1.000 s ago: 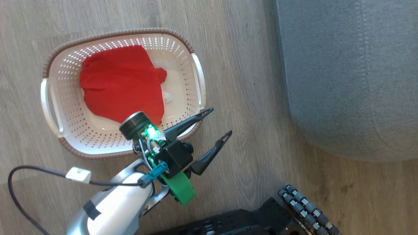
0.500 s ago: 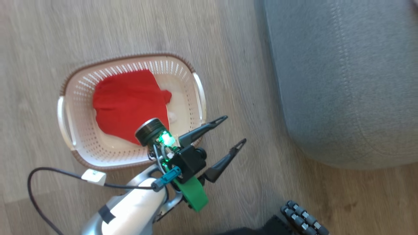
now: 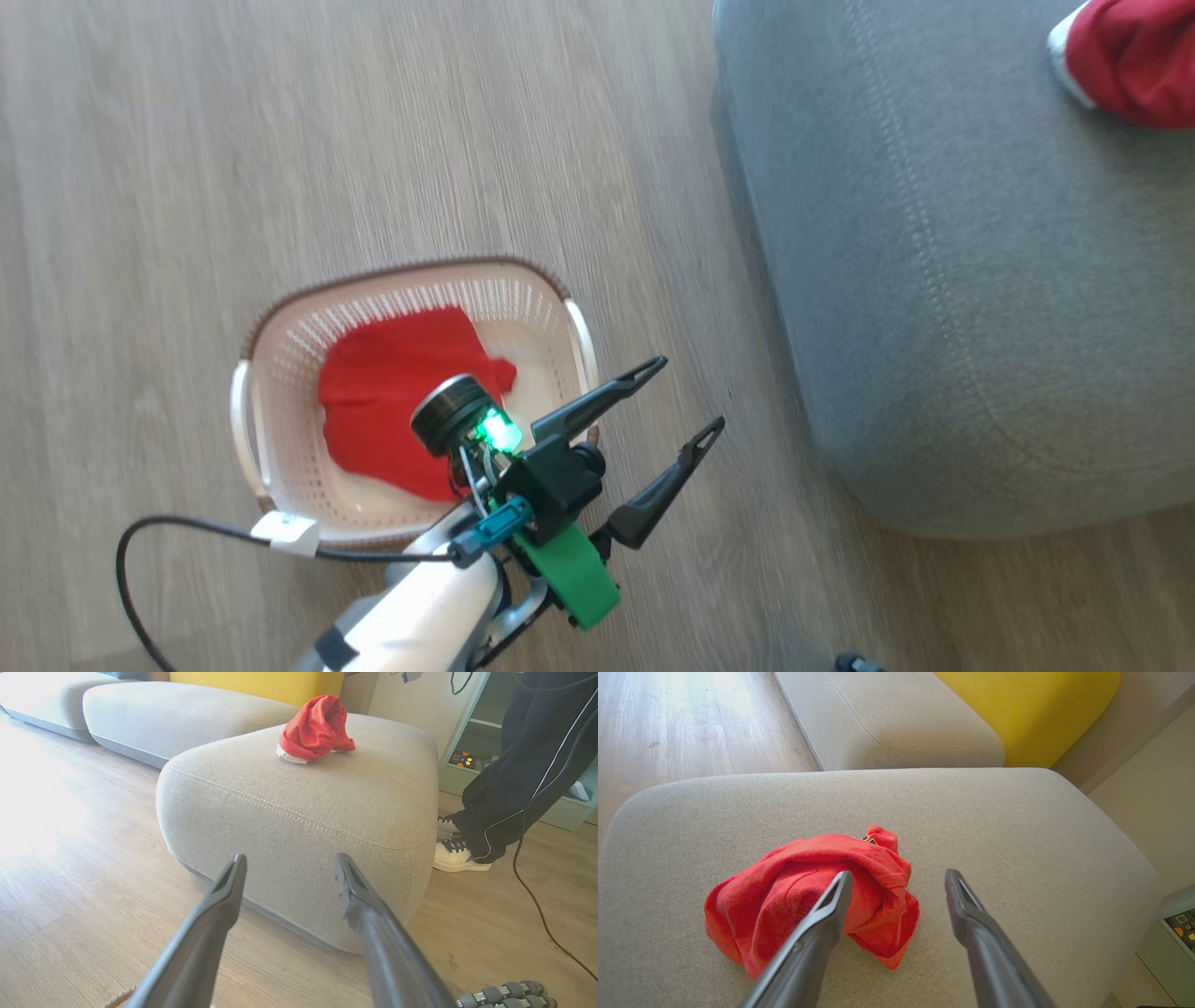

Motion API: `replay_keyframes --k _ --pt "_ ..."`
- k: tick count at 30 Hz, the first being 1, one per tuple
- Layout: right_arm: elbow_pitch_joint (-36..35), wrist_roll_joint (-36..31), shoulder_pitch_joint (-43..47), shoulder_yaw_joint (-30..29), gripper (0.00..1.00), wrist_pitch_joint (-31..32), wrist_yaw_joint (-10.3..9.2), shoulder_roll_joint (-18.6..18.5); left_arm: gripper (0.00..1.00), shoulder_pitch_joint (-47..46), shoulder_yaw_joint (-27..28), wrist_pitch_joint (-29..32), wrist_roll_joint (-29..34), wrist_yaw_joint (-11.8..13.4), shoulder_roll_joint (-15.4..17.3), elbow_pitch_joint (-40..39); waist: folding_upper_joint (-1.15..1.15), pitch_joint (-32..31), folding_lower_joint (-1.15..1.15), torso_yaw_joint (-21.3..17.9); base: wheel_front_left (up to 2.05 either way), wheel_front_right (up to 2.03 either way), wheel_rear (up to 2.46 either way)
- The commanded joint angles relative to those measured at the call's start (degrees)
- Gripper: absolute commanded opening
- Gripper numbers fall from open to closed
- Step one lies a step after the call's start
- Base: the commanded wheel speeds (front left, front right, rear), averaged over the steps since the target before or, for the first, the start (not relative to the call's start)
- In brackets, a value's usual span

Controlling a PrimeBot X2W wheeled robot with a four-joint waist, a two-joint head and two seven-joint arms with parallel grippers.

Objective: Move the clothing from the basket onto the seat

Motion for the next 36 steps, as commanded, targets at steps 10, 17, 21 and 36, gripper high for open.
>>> replay_keyframes --k 10,17,21,36 --pt "-3.8 9.4 -2.8 9.4 1.0 -11.7 -0.02 2.0 1.0 4.3 7.9 -0.3 -0.9 -0.1 -3.0 -1.8 0.0 -8.9 0.01 1.7 0.0 0.0 0.0" --pt "-30.8 28.7 13.4 23.3 1.0 -12.3 -0.02 6.2 1.0 7.2 13.9 -0.3 -1.3 -0.1 -4.0 -2.4 0.0 -13.5 0.01 4.2 0.0 0.0 0.0" --pt "-46.5 37.9 24.7 29.3 1.0 -12.3 -0.02 4.5 1.0 8.6 19.0 -0.3 -0.9 -0.1 -4.6 -2.9 0.0 -15.1 0.01 5.4 0.0 0.0 0.0" --pt "-71.6 44.9 48.7 39.9 1.0 -12.3 -0.02 8.4 1.0 11.3 32.9 -0.3 -1.8 7.3 -5.8 -7.3 0.0 -16.7 0.01 8.5 0.0 0.0 0.0"
